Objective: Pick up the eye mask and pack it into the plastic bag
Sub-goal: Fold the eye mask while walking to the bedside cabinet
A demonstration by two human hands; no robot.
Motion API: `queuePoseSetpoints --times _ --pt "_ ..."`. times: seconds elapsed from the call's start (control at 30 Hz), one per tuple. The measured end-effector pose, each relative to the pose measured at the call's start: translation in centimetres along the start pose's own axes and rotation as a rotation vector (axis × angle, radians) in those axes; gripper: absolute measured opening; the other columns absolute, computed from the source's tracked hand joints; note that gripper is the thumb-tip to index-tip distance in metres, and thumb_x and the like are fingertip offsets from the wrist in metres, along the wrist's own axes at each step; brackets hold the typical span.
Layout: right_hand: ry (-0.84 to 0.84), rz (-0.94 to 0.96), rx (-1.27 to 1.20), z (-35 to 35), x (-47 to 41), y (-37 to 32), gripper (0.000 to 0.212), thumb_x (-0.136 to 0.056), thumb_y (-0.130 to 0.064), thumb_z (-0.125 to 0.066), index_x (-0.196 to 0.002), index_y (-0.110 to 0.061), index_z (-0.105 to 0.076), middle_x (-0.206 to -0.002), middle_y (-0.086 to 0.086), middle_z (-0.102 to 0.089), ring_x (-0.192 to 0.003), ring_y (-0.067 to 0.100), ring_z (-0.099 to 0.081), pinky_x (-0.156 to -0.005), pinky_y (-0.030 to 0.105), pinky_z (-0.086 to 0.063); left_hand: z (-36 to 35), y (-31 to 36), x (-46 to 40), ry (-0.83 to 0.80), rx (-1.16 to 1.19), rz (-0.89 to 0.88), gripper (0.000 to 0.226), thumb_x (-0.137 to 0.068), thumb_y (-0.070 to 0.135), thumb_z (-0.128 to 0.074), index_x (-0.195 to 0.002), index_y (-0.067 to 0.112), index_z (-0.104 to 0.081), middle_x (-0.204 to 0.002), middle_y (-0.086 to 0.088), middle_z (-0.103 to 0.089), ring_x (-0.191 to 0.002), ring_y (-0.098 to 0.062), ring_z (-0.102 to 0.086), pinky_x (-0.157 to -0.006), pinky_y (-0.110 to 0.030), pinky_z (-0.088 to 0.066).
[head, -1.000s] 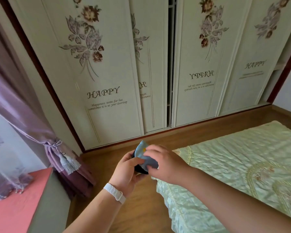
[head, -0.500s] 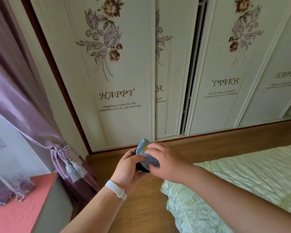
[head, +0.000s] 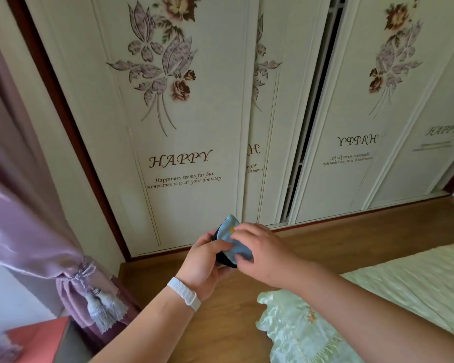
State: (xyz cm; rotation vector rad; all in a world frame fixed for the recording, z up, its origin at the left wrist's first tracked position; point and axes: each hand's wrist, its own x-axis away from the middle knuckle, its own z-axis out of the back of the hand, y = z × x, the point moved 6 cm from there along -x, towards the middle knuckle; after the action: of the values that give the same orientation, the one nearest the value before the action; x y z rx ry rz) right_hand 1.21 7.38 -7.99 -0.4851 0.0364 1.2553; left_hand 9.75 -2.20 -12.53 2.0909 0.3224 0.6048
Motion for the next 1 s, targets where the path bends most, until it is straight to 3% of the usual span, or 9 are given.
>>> queuePoseSetpoints --times 0.1,0.23,0.47,0.57,0.7,0.9,1.0 --pt "-0.050 0.012 0.037 0.0 -2.3 1.6 0.040 -0.086 -0.031 -0.056 -0.124 -0.020 -0.052 -0.132 -0.006 -0.046 -0.122 0.015 -0.038 -0.102 0.031 -0.036 0.1 1.2 -3.1 -0.020 -0.019 0.003 0.038 -0.083 -0.003 -0.063 -0.119 0.009 -0.065 -0.099 -0.016 -0.073 -0.090 -0.031 -0.072 -0.074 -0.042 -0.059" --pt "-0.038 -0.007 0.055 0.1 -5.2 5.5 0.042 -0.088 -0.034 -0.054 -0.128 -0.023 -0.047 -0.137 -0.009 -0.040 -0.125 0.013 -0.035 -0.103 0.033 -0.037 -0.9 2.0 -8.4 -0.026 -0.052 0.010 0.038 -0.083 -0.001 -0.063 -0.119 0.012 -0.065 -0.098 -0.013 -0.074 -0.087 -0.027 -0.072 -0.073 -0.041 -0.058" --pt "-0.039 0.001 -0.015 0.5 -12.1 14.4 0.042 -0.088 -0.034 -0.052 -0.128 -0.027 -0.045 -0.135 -0.013 -0.040 -0.124 0.011 -0.037 -0.099 0.037 -0.044 -3.7 4.2 -18.6 0.050 -0.098 -0.007 0.037 -0.083 -0.003 -0.061 -0.116 0.013 -0.067 -0.095 -0.014 -0.075 -0.087 -0.031 -0.072 -0.084 -0.050 -0.057" --pt "-0.015 -0.010 -0.062 1.6 -14.9 18.9 0.038 -0.086 -0.035 -0.054 -0.123 -0.027 -0.048 -0.128 -0.015 -0.044 -0.117 0.009 -0.040 -0.094 0.034 -0.046 -5.9 5.3 -23.3 0.045 -0.145 -0.004 0.036 -0.080 -0.001 -0.064 -0.113 0.013 -0.068 -0.088 -0.011 -0.077 -0.080 -0.028 -0.074 -0.068 -0.041 -0.060" --pt "0.017 -0.035 -0.100 2.8 -17.0 25.1 0.034 -0.085 -0.037 -0.054 -0.117 -0.029 -0.050 -0.121 -0.018 -0.045 -0.110 0.005 -0.042 -0.090 0.029 -0.046 -9.1 5.4 -29.1 0.037 -0.176 0.022 0.037 -0.079 0.001 -0.065 -0.114 0.013 -0.066 -0.085 -0.009 -0.077 -0.076 -0.025 -0.074 -0.060 -0.034 -0.059" --pt "-0.006 -0.063 -0.113 4.1 -19.1 31.1 0.029 -0.084 -0.037 -0.056 -0.111 -0.029 -0.051 -0.115 -0.018 -0.046 -0.104 0.006 -0.045 -0.085 0.033 -0.049 -12.6 5.2 -34.7 0.005 -0.168 0.067 0.042 -0.078 -0.002 -0.061 -0.118 0.011 -0.065 -0.095 -0.015 -0.077 -0.082 -0.028 -0.075 -0.063 -0.034 -0.060" --pt "0.007 -0.083 -0.114 4.4 -20.2 33.4 0.033 -0.085 -0.040 -0.055 -0.116 -0.031 -0.049 -0.120 -0.019 -0.045 -0.107 0.004 -0.043 -0.088 0.029 -0.047 -13.4 5.8 -37.4 -0.012 -0.193 0.066 0.043 -0.077 -0.004 -0.058 -0.117 0.010 -0.064 -0.100 -0.018 -0.075 -0.084 -0.029 -0.074 -0.064 -0.034 -0.060"
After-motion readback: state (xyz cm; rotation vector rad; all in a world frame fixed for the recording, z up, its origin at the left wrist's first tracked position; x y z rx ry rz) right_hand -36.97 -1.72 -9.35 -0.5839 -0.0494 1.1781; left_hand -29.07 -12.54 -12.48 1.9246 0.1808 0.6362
